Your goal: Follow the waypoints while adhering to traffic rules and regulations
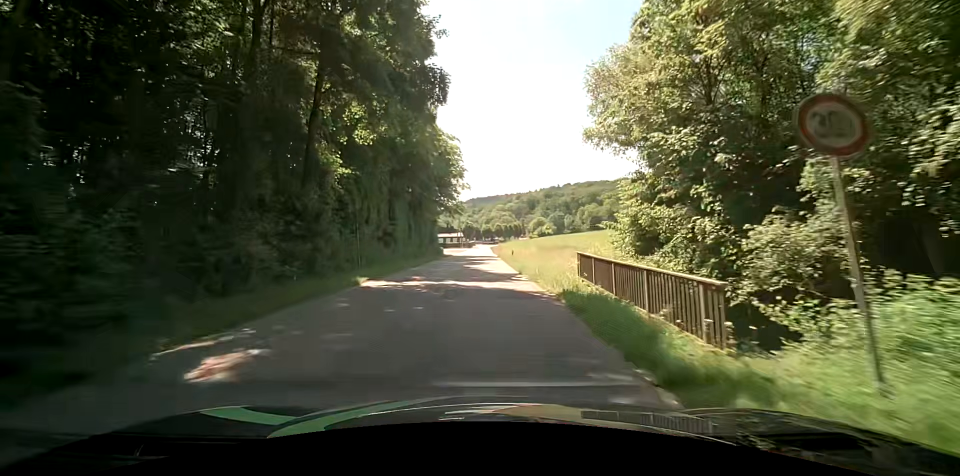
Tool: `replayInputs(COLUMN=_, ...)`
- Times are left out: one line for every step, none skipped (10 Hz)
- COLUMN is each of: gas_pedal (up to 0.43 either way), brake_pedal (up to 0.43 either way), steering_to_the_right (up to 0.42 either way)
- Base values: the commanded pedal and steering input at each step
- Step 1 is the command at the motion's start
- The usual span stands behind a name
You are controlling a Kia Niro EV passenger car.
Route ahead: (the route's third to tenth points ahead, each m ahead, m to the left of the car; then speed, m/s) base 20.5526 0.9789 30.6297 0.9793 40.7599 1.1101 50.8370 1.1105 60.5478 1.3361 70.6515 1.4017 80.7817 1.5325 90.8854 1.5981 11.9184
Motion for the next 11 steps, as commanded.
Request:
replayInputs(gas_pedal=0.067, brake_pedal=0.000, steering_to_the_right=-0.002)
replayInputs(gas_pedal=0.067, brake_pedal=0.000, steering_to_the_right=-0.002)
replayInputs(gas_pedal=0.067, brake_pedal=0.000, steering_to_the_right=-0.002)
replayInputs(gas_pedal=0.067, brake_pedal=0.000, steering_to_the_right=-0.003)
replayInputs(gas_pedal=0.087, brake_pedal=0.000, steering_to_the_right=-0.005)
replayInputs(gas_pedal=0.087, brake_pedal=0.000, steering_to_the_right=-0.008)
replayInputs(gas_pedal=0.087, brake_pedal=0.000, steering_to_the_right=-0.006)
replayInputs(gas_pedal=0.087, brake_pedal=0.000, steering_to_the_right=-0.004)
replayInputs(gas_pedal=0.087, brake_pedal=0.000, steering_to_the_right=-0.004)
replayInputs(gas_pedal=0.087, brake_pedal=0.000, steering_to_the_right=-0.004)
replayInputs(gas_pedal=0.087, brake_pedal=0.000, steering_to_the_right=-0.004)
